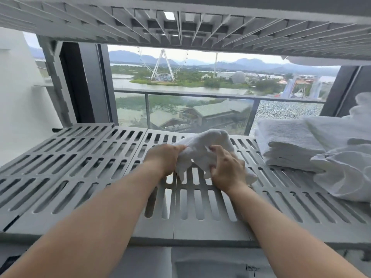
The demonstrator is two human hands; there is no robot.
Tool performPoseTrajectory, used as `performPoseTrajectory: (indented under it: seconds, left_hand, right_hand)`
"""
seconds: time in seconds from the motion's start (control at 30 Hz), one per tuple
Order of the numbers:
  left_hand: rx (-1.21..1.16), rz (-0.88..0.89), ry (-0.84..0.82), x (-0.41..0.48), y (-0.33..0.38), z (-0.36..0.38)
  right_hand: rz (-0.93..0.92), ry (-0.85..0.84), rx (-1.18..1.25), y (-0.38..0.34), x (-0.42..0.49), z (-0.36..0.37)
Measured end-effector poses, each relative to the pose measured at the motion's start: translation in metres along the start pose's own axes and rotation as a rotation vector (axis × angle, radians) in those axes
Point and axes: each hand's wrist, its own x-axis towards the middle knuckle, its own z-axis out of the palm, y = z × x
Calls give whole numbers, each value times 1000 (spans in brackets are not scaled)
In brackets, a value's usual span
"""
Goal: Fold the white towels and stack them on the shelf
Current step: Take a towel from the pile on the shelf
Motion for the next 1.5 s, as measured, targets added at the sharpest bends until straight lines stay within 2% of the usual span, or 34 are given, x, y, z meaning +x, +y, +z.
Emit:
performPoseTrajectory:
  seconds: [0.1, 0.2, 0.37, 0.47, 0.57, 0.67, 0.8, 0.87, 0.93, 1.0, 1.03, 1.1, 1.2, 1.27, 1.33, 1.4, 1.5]
  left_hand:
    - [2, -61, -32, -9, -7, -16]
    - [-20, -123, 39, -25, -11, -26]
    - [-24, -183, 126, -52, -10, -39]
    - [8, -214, 141, -63, -14, -59]
    - [57, -243, 120, -66, -20, -83]
    - [50, -263, 71, -60, -25, -97]
    - [45, -270, 33, -38, -38, -109]
    - [187, -285, 155, -28, -44, -107]
    - [428, -283, 408, -23, -47, -89]
    - [458, -200, 516, -18, -45, -58]
    - [415, -116, 492, -14, -45, -41]
    - [241, 48, 320, -2, -45, -10]
    - [-44, 101, -2, 12, -52, 15]
    - [-46, 142, -78, 22, -60, 24]
    - [24, 189, -81, 33, -67, 29]
    - [32, 214, 18, 44, -74, 31]
    - [-41, 225, 158, 57, -78, 30]
  right_hand:
    - [21, 43, 38, -1, -7, -8]
    - [21, 63, 43, 0, -15, -17]
    - [-24, -13, 108, 0, -24, -33]
    - [12, -1, 23, -3, -27, -41]
    - [75, -99, -119, -8, -26, -47]
    - [97, -191, -156, -11, -22, -47]
    - [181, -223, -199, -23, -7, -45]
    - [199, -194, -240, -31, 5, -41]
    - [188, -180, -289, -36, 18, -33]
    - [189, -236, -346, -38, 28, -21]
    - [194, -272, -385, -38, 33, -14]
    - [179, -309, -474, -34, 40, 0]
    - [120, -347, -488, -25, 52, 13]
    - [109, -408, -434, -23, 59, 16]
    - [136, -477, -382, -22, 65, 16]
    - [142, -499, -335, -20, 70, 16]
    - [83, -408, -337, -12, 72, 16]
